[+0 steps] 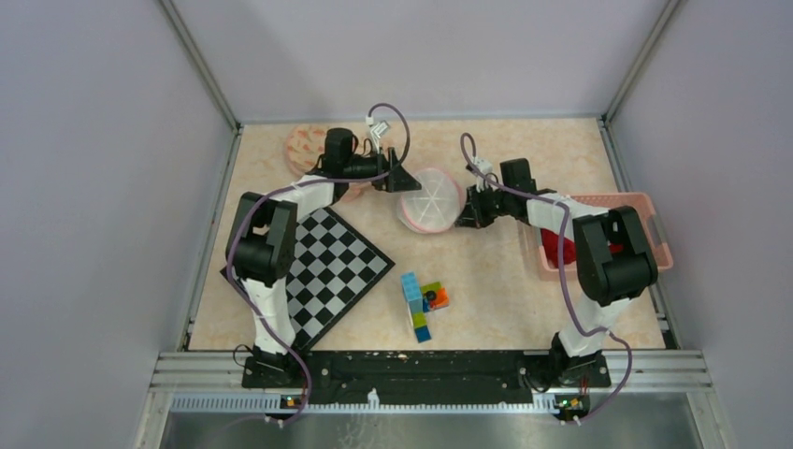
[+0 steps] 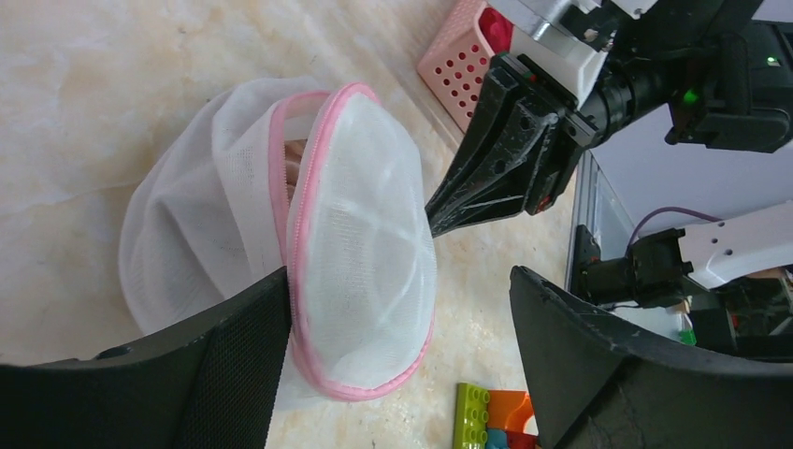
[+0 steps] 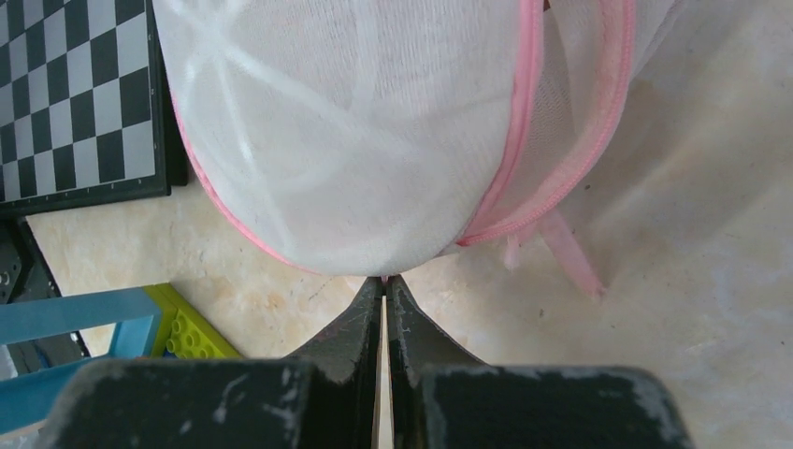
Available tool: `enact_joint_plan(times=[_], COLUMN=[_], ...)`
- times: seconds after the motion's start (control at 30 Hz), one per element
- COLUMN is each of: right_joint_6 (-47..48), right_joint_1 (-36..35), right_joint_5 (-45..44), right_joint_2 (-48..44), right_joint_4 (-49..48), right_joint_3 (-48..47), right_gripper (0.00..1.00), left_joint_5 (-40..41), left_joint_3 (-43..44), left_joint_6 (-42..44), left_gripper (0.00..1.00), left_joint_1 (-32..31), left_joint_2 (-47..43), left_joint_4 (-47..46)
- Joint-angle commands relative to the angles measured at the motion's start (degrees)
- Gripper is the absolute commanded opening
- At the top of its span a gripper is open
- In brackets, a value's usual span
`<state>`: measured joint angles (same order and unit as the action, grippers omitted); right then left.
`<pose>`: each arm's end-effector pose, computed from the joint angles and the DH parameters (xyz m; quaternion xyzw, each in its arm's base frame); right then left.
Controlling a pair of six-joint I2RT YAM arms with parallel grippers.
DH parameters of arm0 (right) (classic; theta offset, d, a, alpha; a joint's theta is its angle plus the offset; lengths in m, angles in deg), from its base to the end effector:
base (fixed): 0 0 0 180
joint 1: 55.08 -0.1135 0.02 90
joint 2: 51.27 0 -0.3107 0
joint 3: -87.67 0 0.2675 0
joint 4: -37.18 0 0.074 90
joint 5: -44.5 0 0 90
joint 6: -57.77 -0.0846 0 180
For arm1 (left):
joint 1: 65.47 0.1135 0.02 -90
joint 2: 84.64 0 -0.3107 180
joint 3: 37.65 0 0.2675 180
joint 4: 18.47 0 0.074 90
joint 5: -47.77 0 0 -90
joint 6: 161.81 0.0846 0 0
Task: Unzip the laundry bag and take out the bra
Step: Unzip the laundry bag at the center of the board, then open the laundry bag at the center of the board.
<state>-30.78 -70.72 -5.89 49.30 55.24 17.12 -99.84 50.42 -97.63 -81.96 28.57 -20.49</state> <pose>0.3722 0.1602 0.1815 -0.2504 0.8508 0.3555 0.2949 0.4537 -0.2088 0.2386 0.2052 0.7504 -0.5492 0.3052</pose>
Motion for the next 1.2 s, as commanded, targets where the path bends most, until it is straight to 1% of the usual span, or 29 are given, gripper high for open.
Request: enact_joint_plan(times=[0.0,0.17,0.3,0.47,0.6,0.73,0.8,0.87,1.0,1.1,1.17], right_joint_6=[-1.0,-3.7,-4.0,-3.7,-3.3,-3.0,-2.0,0.4,1.1,0.7,-0.3], right_joint_1=[-0.4,-0.4,-0.4,-0.2,1.2,4.3,5.5,6.7,10.2,11.8,11.9], right_joint_5=[1.6,2.6,3.1,4.2,6.2,8.9,9.5,9.5,9.5,8.8,8.1], right_joint_2=[0.4,0.1,-0.8,-1.9,-4.1,-6.9,-8.4,-10.0,-13.1,-14.8,-15.5], right_joint_4=[-2.6,-3.1,-2.9,-1.7,0.1,2.5,5.1,8.1,11.2,11.1,9.5], right_joint_3=[-2.5,-2.9,-3.1,-2.9,-2.6,-2.7,-3.7,-4.7,-5.2,-5.3,-5.3], right_gripper=[0.00,0.00,0.13,0.23,0.34,0.51,0.58,0.59,0.61,0.61,0.61], left_joint_5=[-3.4,-3.6,-3.3,-3.8,-4.3,-5.0,-5.3,-5.9,-7.2,-7.8,-7.2], left_joint_3=[2.0,1.9,2.1,2.3,2.8,2.9,3.2,3.8,5.2,5.4,4.4], left_joint_6=[-0.6,4.1,7.3,8.9,10.1,13.3,14.5,15.4,18.7,22.2,21.5], left_gripper=[0.86,0.84,0.83,0.84,0.84,0.85,0.85,0.85,0.85,0.85,0.86], left_joint_1=[-1.6,-3.2,-3.8,-4.6,-5.6,-7.7,-8.9,-10.0,-12.2,-13.6,-13.7], left_joint_2=[-3.2,-6.1,-7.5,-8.7,-9.6,-10.0,-9.8,-9.6,-9.2,-9.3,-9.8], left_joint_4=[-3.8,-2.0,0.0,0.6,0.6,1.1,1.5,1.9,4.2,7.1,6.5])
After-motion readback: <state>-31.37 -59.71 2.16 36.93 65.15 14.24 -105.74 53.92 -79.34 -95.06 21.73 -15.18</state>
